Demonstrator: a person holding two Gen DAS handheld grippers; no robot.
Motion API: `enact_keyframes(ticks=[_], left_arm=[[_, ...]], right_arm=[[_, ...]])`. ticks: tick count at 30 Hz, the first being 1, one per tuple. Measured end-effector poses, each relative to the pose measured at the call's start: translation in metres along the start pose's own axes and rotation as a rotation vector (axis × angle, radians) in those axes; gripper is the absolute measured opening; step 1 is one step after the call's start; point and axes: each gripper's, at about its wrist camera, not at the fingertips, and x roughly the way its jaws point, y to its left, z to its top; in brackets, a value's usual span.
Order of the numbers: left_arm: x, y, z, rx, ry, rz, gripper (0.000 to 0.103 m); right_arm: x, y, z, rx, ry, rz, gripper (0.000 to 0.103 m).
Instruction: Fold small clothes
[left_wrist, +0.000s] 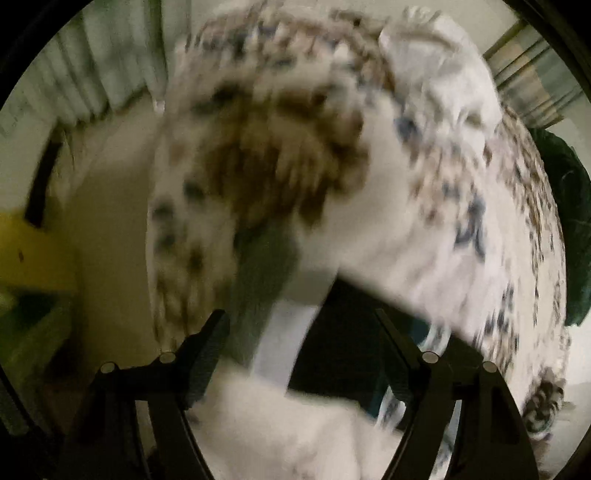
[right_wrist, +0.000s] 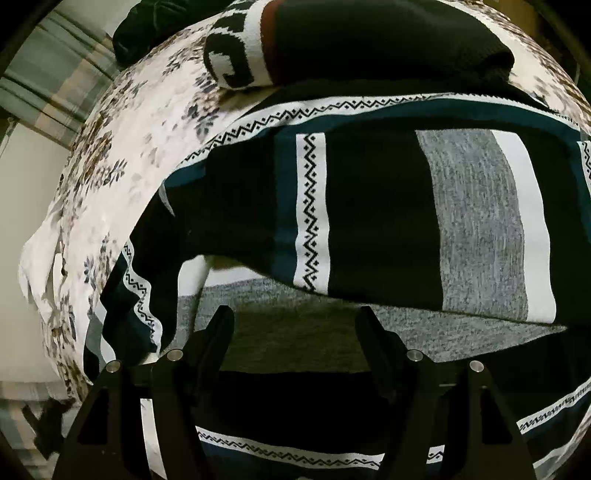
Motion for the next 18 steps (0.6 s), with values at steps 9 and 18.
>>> enact_keyframes(ticks=[9, 18], left_arm=[[0.038, -0.006, -0.021, -0.227, -0.035, -0.044, 0.076], [0.021, -0.015, 0.019, -0.184, -0.145, -0.071, 0.008]], right_arm=[[0.006, -0.007, 0.007, 0.004, -0.027, -0.088, 0.070], [0.005, -0.010, 0.015, 0.018, -0.049, -0.105, 0.070]])
